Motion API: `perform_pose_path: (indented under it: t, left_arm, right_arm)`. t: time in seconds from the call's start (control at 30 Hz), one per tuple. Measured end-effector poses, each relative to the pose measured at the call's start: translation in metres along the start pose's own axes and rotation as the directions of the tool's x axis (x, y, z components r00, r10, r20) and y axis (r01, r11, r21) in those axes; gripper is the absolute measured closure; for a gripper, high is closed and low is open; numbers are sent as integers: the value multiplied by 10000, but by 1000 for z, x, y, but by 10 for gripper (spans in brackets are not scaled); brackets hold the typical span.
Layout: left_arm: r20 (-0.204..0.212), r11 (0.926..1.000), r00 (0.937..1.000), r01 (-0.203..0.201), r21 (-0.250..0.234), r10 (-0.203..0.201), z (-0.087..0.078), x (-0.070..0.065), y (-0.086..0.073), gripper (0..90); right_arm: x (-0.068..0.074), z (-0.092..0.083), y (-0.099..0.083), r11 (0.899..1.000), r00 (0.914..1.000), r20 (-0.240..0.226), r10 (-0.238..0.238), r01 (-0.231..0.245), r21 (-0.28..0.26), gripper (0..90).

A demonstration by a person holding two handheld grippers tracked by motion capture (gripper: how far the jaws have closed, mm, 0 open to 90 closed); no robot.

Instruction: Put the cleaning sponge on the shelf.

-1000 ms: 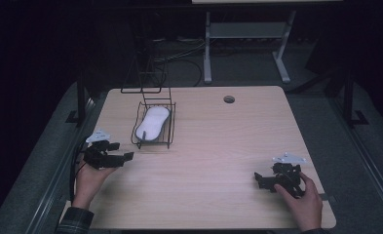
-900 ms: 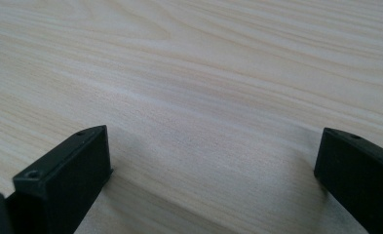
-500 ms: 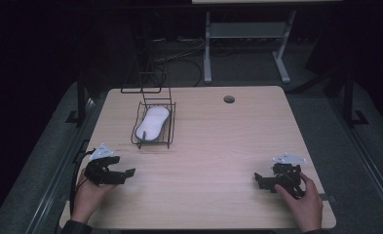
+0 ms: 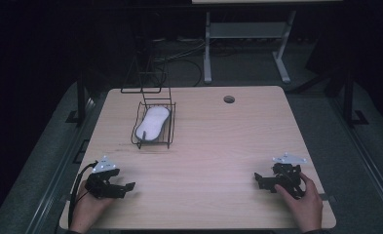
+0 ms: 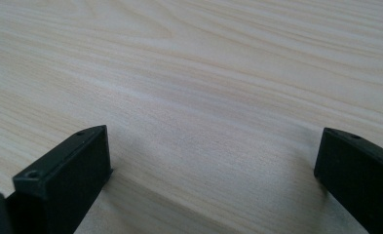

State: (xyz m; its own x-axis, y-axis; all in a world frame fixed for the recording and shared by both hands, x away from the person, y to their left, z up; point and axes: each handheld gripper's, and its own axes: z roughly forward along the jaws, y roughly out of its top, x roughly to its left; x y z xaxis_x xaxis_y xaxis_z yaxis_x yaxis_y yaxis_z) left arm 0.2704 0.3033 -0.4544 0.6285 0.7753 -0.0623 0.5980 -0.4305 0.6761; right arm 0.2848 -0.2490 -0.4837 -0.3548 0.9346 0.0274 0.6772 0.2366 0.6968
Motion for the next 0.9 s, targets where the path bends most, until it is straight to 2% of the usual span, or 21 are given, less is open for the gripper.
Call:
perform_pose_path:
  t: [0.27, 0.43, 0.53, 0.9]
  left_arm:
    - [-167, 9997, 9996, -205, 145, 207, 8, -2, -8, 136]
    - [-367, 9987, 9983, -463, -208, 455, 10, -2, -12, 130]
    - [-415, 9958, 9973, -626, -673, 599, 12, -3, -17, 128]
    - [-403, 9958, 9973, -639, -659, 613, 12, -3, -17, 128]
  right_arm:
    - [0, 0, 0, 10000, 10000, -2, 1, -1, -2, 0]
    - [0, 0, 0, 10000, 10000, -5, 2, -2, 2, 0]
    - [0, 0, 0, 10000, 10000, -3, 2, -2, 0, 0]
    - [0, 0, 0, 10000, 10000, -4, 4, -4, 3, 0]
